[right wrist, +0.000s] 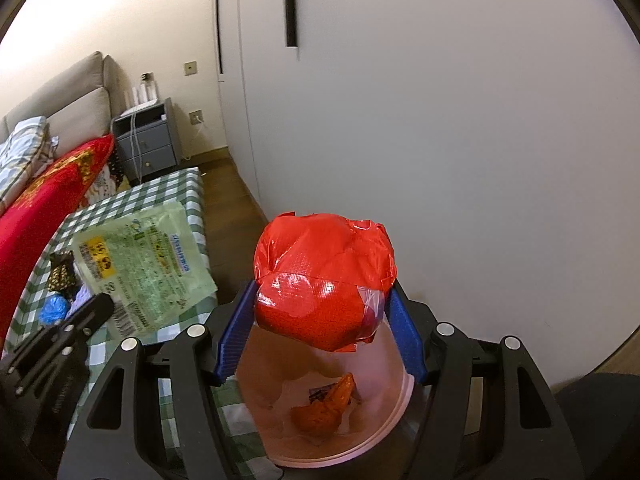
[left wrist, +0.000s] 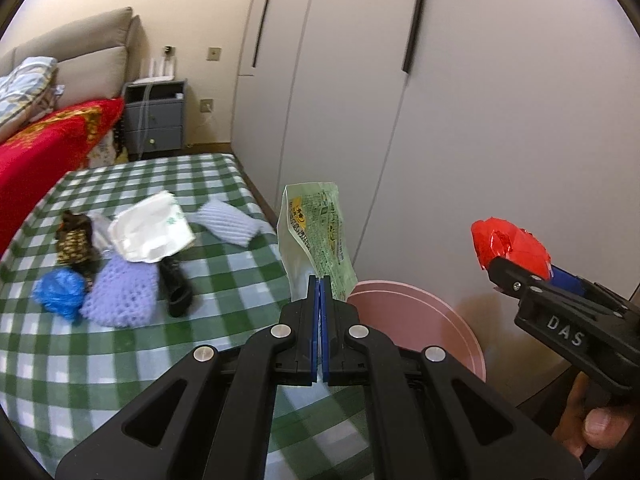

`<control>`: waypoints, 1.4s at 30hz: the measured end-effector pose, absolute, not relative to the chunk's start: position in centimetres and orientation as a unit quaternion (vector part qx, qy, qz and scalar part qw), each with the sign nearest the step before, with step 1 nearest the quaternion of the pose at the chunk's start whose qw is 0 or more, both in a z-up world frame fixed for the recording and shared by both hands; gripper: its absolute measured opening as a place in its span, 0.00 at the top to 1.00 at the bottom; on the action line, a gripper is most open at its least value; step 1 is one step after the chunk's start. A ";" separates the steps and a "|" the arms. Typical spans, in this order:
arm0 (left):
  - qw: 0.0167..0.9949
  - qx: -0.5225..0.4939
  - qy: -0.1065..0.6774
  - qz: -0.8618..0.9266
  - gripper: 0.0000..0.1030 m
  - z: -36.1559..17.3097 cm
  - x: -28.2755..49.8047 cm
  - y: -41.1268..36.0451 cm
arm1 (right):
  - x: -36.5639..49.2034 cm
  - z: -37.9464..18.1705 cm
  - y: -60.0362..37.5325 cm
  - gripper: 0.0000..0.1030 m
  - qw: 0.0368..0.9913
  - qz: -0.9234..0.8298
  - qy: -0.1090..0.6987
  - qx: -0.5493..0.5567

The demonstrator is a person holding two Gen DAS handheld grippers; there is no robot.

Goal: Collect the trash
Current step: 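Carry both items over the pink bucket and open both tools to drop them, then move both tools back over the table toward the blue bag and black item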

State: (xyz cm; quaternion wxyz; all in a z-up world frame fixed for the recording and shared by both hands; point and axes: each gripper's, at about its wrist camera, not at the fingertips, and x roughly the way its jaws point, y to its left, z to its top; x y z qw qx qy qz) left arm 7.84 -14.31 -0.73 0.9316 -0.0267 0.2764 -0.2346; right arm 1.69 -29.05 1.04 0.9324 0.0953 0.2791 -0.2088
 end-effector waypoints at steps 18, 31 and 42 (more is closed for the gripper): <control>0.897 -0.026 0.338 -0.283 0.97 -4.3 10.7 -20.3 | 3.2 -0.1 -31.9 0.34 0.913 -0.252 0.293 0.134; 0.900 -0.053 0.343 -0.266 0.96 -4.2 10.7 -18.3 | 3.0 0.2 -31.0 0.22 0.919 -0.243 0.283 0.126; 0.920 -0.068 0.319 -0.217 0.96 -3.0 9.7 -12.7 | 2.9 0.8 -28.2 0.35 0.940 -0.189 0.261 0.114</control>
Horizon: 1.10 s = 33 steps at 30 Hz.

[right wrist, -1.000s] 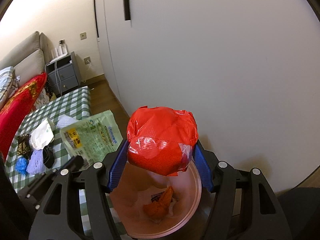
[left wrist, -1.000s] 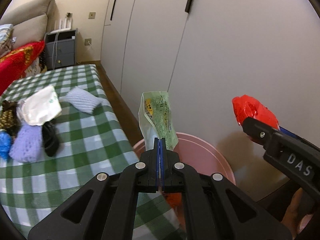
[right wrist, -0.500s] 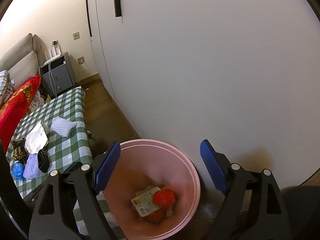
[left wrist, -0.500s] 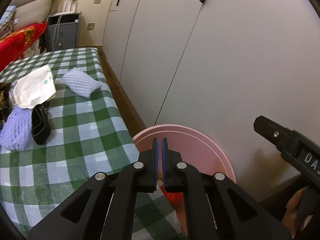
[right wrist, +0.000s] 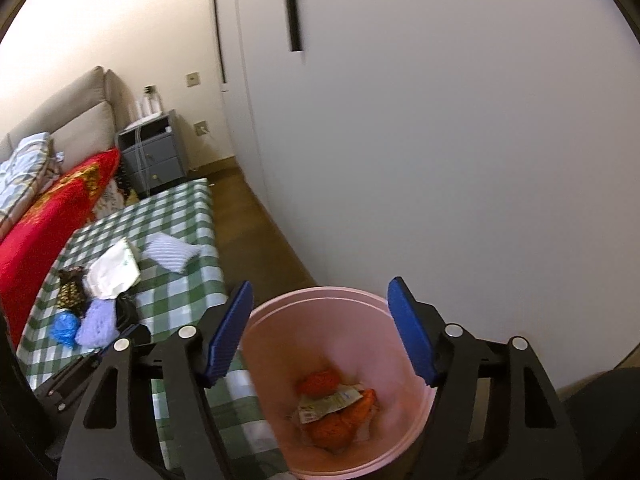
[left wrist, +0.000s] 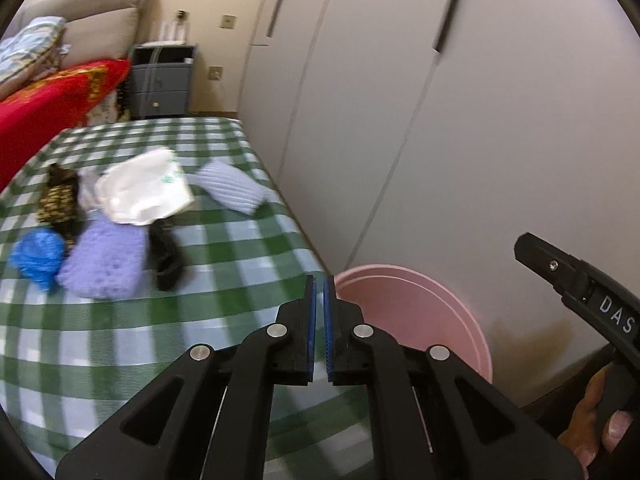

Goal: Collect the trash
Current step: 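Move both tools back over the table toward the blue bag and black item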

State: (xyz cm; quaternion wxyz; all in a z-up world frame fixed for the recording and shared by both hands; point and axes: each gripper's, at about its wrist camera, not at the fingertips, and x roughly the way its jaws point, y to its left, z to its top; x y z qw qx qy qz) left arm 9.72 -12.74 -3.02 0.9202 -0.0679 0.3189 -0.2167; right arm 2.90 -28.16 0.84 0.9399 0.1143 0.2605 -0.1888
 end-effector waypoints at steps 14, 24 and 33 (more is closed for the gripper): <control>0.949 -0.062 0.298 -0.088 0.96 -2.9 10.9 -5.8 | 6.4 -0.4 -22.1 0.50 0.957 -0.091 0.260 0.093; 0.950 -0.094 0.296 0.011 0.96 -3.8 12.3 -0.4 | 10.6 -2.2 -17.6 0.53 0.955 -0.005 0.282 0.087; 0.943 -0.123 0.301 0.075 0.96 -4.7 14.4 3.3 | 13.5 -3.7 -15.1 0.52 0.947 0.038 0.305 0.089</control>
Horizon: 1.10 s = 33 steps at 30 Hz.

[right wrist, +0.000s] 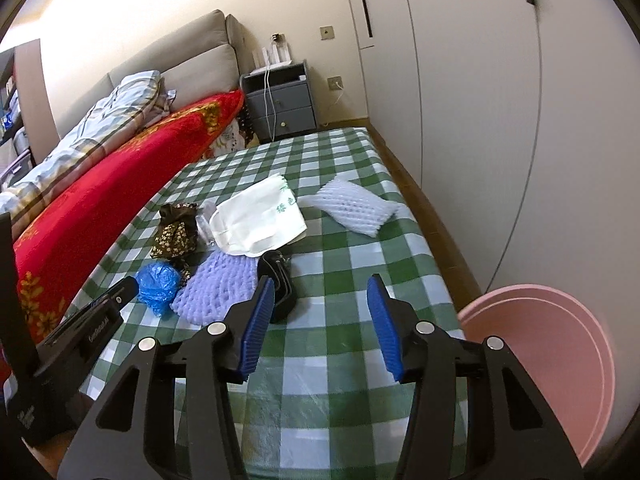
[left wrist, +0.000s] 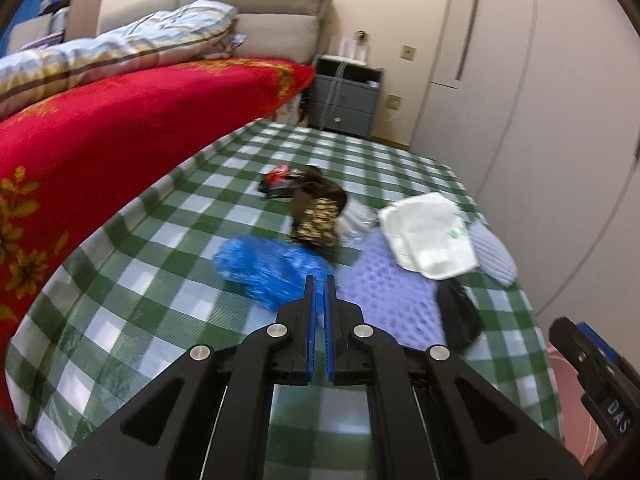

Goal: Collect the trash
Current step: 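Move both tools back over the table toward the blue bag and black item, then grasp the blue plastic bag with the left tool while the right tool grasps the black strap item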

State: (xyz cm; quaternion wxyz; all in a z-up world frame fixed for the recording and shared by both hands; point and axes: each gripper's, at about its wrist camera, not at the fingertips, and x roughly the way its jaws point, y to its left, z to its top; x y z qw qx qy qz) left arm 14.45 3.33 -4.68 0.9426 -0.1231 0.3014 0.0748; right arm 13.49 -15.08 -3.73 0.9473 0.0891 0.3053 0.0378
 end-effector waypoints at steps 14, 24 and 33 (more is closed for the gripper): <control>0.929 -0.160 0.314 0.117 0.62 -5.3 17.3 6.6 | 18.1 -6.8 -12.5 0.49 0.930 0.069 0.349 0.091; 0.911 -0.177 0.356 0.107 0.71 -7.1 18.6 6.7 | 19.7 -8.2 -11.9 0.45 0.916 0.066 0.386 0.092; 0.917 -0.159 0.355 0.091 0.98 -6.7 18.5 5.8 | 19.8 -8.5 -11.7 0.81 0.912 0.070 0.395 0.090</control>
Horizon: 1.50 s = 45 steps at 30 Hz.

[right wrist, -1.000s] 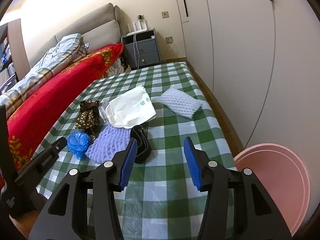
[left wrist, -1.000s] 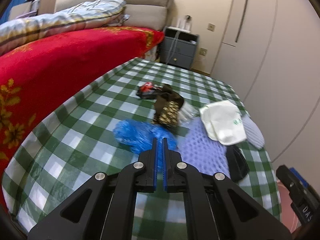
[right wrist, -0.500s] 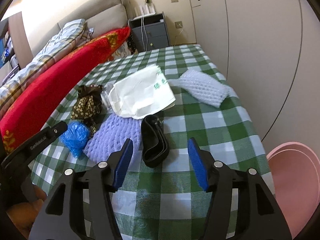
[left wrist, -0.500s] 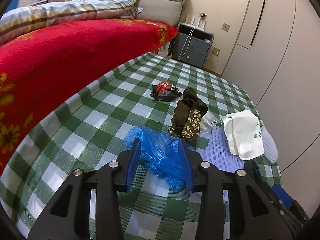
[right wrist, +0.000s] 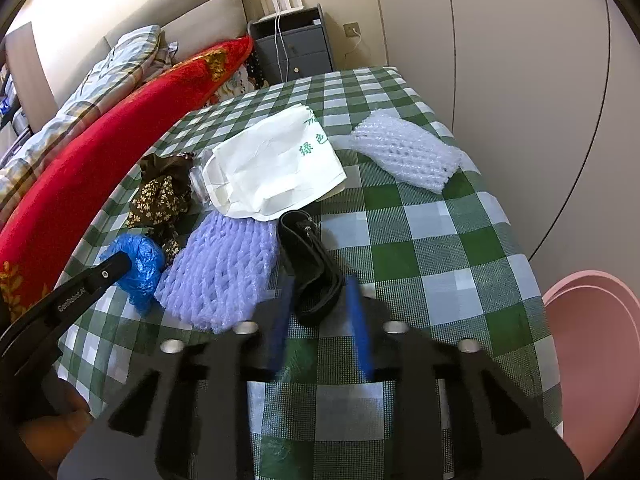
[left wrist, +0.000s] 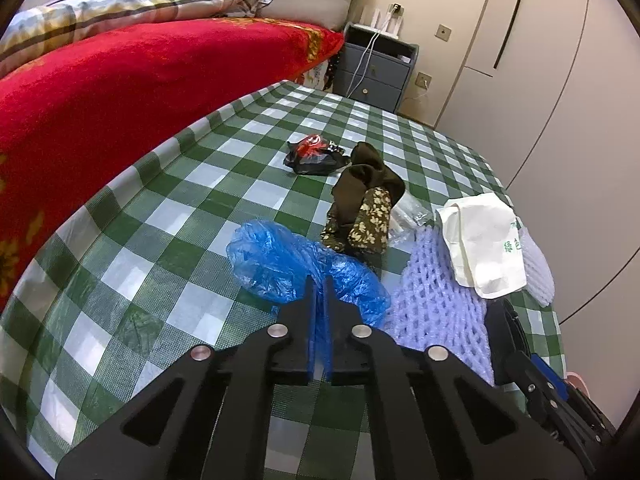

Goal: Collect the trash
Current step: 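Grasp the blue plastic bag with the left tool while the right tool grasps the black strap item, then carry both items over the pink bucket and open both tools to drop them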

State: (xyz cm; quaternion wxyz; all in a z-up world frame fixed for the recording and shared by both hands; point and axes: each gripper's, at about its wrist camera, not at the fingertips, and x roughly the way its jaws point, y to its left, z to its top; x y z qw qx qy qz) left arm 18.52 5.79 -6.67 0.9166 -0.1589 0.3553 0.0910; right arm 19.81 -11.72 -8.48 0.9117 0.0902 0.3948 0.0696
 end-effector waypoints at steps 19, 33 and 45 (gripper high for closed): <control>0.936 -0.136 0.321 0.054 0.98 -4.4 15.2 4.1 | 15.3 -5.2 -12.4 0.91 0.933 0.054 0.350 0.067; 0.950 -0.097 0.297 0.006 0.98 -2.4 10.9 1.3 | 9.7 -0.9 -15.4 0.91 0.949 0.028 0.306 0.069; 0.953 -0.077 0.290 -0.036 0.98 -1.9 9.0 -1.4 | 6.9 0.5 -16.8 0.91 0.954 0.009 0.292 0.062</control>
